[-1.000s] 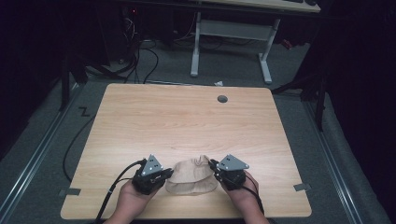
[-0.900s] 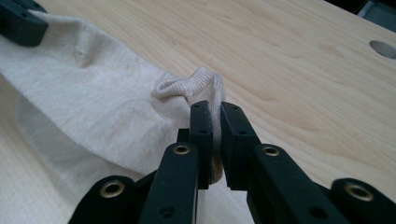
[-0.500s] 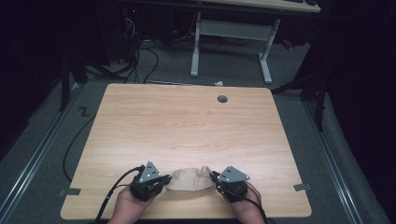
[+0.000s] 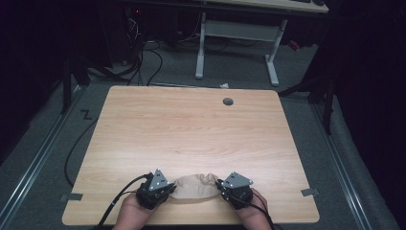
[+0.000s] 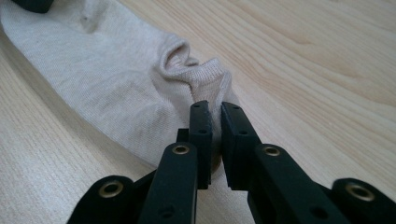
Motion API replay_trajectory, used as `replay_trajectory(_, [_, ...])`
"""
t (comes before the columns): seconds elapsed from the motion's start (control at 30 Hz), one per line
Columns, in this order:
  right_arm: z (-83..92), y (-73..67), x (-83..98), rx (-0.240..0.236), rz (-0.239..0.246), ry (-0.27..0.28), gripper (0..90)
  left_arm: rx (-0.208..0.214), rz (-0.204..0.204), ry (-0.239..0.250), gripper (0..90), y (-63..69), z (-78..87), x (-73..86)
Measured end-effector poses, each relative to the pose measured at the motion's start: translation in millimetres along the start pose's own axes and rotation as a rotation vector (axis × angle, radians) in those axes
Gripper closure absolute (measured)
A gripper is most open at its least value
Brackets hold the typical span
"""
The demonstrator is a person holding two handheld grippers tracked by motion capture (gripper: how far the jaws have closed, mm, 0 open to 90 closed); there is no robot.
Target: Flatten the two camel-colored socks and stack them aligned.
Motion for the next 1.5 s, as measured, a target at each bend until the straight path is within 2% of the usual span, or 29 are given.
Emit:
replay_trajectory(0.37, [-6.7,2.2,5.8,0.002,-0.007,-0.031,78.0,-0.016,-0.005,-0.007,75.2,-2.0,-3.5,1.4])
replay_trajectory(0.87, [-2.0,7.4,-2.6,0.005,-0.052,0.023,65.3,-0.018,0.017,0.035,60.5,-6.9,1.2,-4.3])
replay_trajectory(0.97, [-0.3,9.1,-5.7,0.008,-0.057,0.039,63.5,-0.034,0.018,0.052,57.1,-10.4,3.9,-7.0])
replay_trajectory(1.13, [2.4,17.7,-11.4,0.015,-0.081,0.070,61.3,-0.056,0.037,0.083,53.9,-24.3,13.1,-10.2])
replay_trajectory(1.2, [3.3,24.0,-12.1,0.020,-0.094,0.079,60.4,-0.065,0.058,0.101,53.6,-33.0,18.8,-10.6])
replay_trajectory(1.43, [3.1,53.8,-4.5,0.058,-0.167,0.078,57.5,-0.109,0.153,0.154,51.2,-71.8,41.9,-4.5])
replay_trajectory(1.5, [2.4,63.6,-0.9,0.073,-0.183,0.076,56.9,-0.141,0.169,0.156,50.6,-84.1,48.2,0.2])
Point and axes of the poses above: each handheld gripper's, and its own axes: z roughly backward along the jaws, x roughly out of its underside, y roughly to its right, the point moved 9 cm from there along -z, roughly forward along the jaws, and after that the axes turned 7 degrees about x, right-handed, at the moved point
